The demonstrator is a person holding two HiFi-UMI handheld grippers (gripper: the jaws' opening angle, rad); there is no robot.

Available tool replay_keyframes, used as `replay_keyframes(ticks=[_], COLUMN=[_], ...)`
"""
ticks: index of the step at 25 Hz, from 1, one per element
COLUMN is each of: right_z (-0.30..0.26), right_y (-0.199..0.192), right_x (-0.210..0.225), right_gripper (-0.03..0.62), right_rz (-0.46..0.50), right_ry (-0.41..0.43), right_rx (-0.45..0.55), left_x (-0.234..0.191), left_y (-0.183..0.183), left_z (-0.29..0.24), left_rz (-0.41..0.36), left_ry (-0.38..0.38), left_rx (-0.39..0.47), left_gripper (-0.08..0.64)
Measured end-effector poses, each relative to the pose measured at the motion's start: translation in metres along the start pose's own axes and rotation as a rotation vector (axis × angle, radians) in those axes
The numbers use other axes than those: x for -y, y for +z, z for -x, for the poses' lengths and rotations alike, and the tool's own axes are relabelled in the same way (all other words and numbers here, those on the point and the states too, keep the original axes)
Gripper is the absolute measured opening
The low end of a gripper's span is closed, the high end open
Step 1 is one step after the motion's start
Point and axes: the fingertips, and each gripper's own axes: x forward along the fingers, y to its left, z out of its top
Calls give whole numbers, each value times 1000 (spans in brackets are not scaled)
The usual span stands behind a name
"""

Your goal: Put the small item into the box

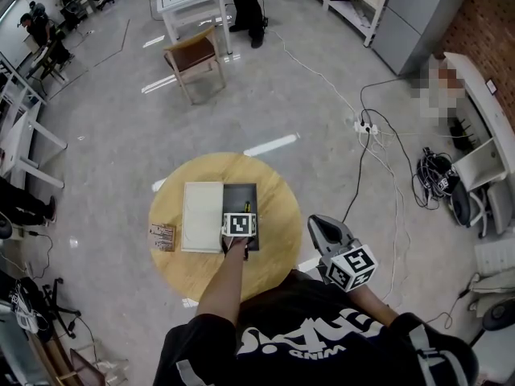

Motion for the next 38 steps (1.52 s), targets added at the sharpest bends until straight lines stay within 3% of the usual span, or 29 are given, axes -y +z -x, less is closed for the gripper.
replay_keyframes(ticks=[8, 18, 21, 25, 32, 38], right_z=[3, 6, 6, 6, 3, 2], right_y=[-1, -1, 0, -1, 2, 7], right_x=[4, 2, -1, -5, -9, -10], right_gripper=[3, 3, 3, 3, 3, 3], right_rz=[-7, -5, -5, -4, 5, 15], right_ry=[-8, -2, 5, 21, 34, 51], right_rx=[2, 7, 11, 17, 25, 36], left_x=[6, 6, 6, 11, 27, 53], left_y=[0, 20, 31, 52, 97, 101], left_z=[-1, 15, 29, 60, 149, 221], left_rz=[-7, -3, -3, -34, -80, -82], left_ry=[-5, 23, 36, 25, -17, -65], left_rx=[5, 102, 148, 237, 465, 613], left_gripper=[103, 112, 81, 11, 9, 9])
